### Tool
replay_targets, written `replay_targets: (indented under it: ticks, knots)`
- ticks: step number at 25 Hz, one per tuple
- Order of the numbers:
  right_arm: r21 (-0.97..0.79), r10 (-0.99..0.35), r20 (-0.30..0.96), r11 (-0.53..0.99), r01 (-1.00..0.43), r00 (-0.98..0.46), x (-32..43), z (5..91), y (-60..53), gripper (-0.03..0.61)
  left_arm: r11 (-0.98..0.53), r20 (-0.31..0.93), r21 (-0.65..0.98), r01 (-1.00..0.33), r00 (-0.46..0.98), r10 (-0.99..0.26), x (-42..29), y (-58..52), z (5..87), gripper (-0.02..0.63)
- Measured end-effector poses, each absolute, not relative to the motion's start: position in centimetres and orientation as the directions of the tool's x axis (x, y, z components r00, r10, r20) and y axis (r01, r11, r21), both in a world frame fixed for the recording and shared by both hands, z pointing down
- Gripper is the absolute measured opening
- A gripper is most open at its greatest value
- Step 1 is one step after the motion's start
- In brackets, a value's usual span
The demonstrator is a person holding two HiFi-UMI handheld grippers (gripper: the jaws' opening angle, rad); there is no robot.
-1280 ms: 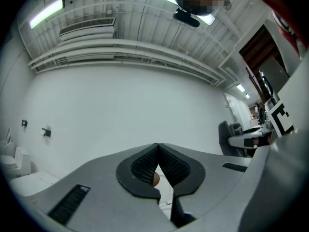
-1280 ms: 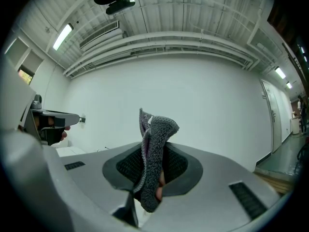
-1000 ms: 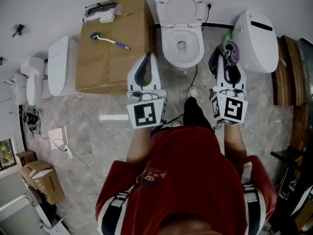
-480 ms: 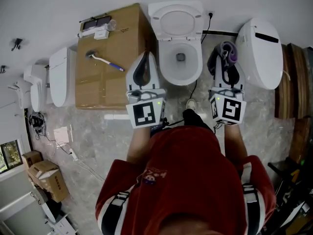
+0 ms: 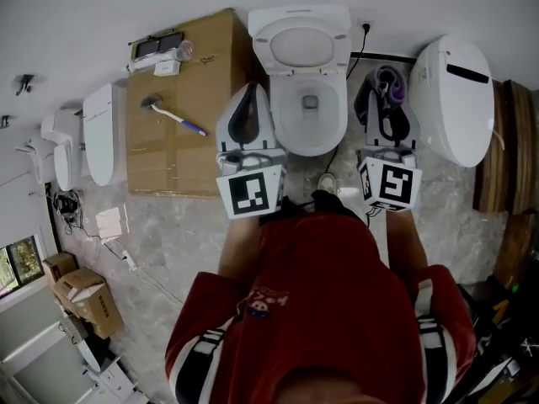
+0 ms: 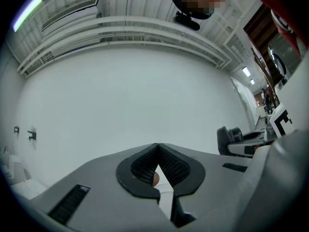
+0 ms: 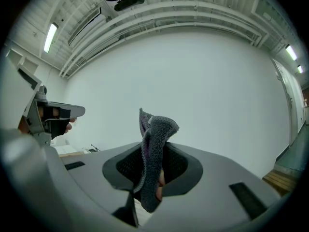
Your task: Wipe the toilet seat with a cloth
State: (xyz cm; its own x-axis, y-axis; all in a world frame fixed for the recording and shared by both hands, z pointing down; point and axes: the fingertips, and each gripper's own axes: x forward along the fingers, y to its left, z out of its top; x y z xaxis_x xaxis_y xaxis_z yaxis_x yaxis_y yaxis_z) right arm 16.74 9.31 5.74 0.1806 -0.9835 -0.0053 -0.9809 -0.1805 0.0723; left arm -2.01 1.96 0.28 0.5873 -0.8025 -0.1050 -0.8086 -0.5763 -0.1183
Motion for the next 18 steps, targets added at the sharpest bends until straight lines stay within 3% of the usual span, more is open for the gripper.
replay_targets:
  ticks: [7,18]
  knots:
    - [0.119,-0.987,0.026,-0.153,-0.981,0.157,16.2,6.3,5.6,0.074,-0.585,-0.111,-0.071,-0.808,0.589,-0.8,-1.4,-1.9,1.5,0.012]
    - [0.155,-0.97,0.035,-0.233,-0.96,0.241,12.1,9.1,-3.4,0.074,-0.643,-0.116,-0.011,-0.765,0.64,-0.76,-4.2,-10.8,5.6,0.012]
